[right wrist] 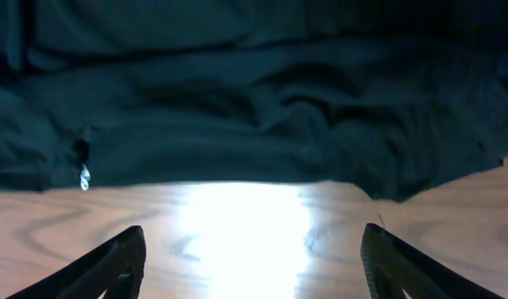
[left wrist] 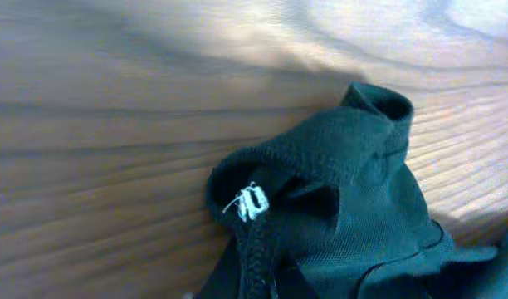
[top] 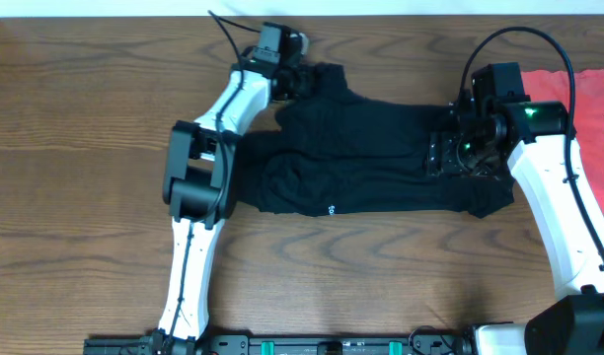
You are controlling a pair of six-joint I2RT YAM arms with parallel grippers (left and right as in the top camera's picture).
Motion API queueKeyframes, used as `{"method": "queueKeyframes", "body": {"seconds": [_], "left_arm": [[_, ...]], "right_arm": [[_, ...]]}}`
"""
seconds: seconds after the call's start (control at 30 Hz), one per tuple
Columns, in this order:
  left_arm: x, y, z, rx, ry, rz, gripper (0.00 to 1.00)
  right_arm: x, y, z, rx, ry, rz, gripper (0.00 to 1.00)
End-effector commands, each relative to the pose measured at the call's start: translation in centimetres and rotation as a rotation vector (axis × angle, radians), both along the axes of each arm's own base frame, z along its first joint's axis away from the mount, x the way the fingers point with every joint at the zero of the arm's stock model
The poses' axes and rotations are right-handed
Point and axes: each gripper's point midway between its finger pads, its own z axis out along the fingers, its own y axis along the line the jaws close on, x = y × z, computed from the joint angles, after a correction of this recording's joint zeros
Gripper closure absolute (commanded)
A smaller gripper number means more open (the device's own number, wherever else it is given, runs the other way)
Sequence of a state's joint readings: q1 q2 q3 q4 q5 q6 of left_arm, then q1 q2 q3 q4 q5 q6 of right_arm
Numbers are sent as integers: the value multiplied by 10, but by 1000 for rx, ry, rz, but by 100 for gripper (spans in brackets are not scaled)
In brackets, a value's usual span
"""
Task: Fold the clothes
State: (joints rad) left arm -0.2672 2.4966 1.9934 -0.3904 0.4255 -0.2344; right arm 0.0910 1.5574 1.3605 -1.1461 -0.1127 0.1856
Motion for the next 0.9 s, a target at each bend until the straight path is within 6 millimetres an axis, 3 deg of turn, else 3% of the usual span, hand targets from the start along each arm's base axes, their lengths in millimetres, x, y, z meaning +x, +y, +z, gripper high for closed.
{"method": "queueKeyframes", "body": {"seconds": [0.0,0.1,0.33,0.43,0.53,0.7,0.87], "left_arm": [[7,21,49,16,-76,14,94],[6,38,77,50,-111,18,94],[4,79,111,106,-128,91,94],[1,85,117,108,-122,99,94],[-4,85,114,112,-101,95,94],[-17,72,107,121,-54,67,94],[-33,49,101,138,-18,3,94]], "right_arm": [[10,3,9,8,-50,-10,20],[19,1,6,10,-67,-16,18],[26,0,-6,6,-47,-13,15],[36,1,-10,6,-68,-5,1],[47,1,-14,0,-97,3,1],[80,-10,-34,-9,-146,11,27],[113,-25,-76,-32,-145,37,25]]}}
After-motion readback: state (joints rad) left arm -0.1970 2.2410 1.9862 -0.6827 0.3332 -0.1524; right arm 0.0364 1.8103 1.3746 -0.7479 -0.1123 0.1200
